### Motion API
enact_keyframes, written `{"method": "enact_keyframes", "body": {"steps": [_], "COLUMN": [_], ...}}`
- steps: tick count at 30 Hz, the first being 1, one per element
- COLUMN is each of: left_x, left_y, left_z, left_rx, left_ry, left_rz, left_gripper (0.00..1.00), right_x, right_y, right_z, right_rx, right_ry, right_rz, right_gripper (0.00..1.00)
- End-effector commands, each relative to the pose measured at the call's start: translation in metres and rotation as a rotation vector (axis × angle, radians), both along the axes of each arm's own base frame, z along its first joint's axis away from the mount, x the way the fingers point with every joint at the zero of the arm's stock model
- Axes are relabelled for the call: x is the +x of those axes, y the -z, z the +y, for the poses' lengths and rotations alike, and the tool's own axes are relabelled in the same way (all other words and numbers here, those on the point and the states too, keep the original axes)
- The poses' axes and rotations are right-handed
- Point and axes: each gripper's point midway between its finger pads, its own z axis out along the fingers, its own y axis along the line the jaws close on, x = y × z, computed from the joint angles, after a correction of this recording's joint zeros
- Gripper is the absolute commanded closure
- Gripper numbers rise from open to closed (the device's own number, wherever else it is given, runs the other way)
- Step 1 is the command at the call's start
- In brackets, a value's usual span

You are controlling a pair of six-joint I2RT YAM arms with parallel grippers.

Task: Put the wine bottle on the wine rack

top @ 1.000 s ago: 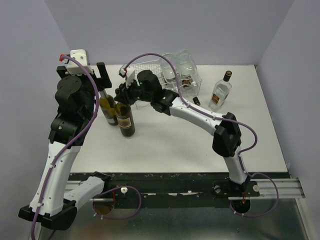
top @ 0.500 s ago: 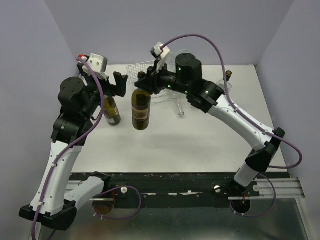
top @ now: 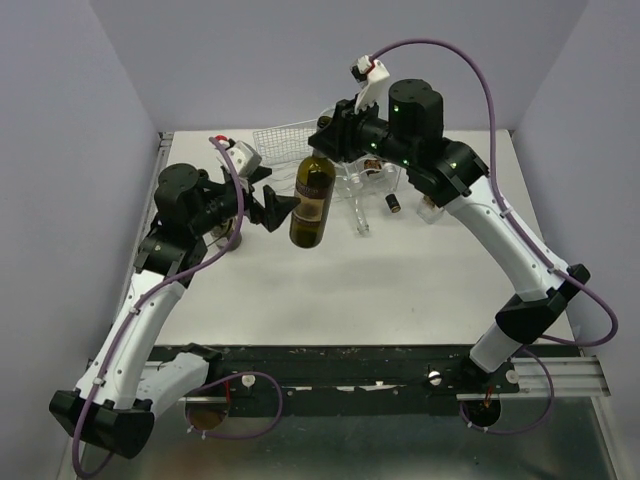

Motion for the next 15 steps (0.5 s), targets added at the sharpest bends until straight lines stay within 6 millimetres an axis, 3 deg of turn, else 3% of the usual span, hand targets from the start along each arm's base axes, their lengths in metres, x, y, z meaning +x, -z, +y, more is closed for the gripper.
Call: {"method": "enact_keyframes", "body": {"steps": [1,15], "left_x": [-0.011,0.005], "left_y": [0.015,0.049], "left_z": [-0.027,-0.053], "left_rx": [-0.028,-0.04], "left_ry": [0.202,0.31], "left_rz": [0.042,0.163], "left_gripper": [0.01,0.01], "right_x": [-0.005,-0.013], "right_y": [-0.059,-0.094], "right_z": [-0.011,-0.011], "right_rx": [0.153,0.331], "right_ry": [0.026,-0.057], "right_rz": [-0.054,-0.048], "right_gripper": [0.99,1.0]}}
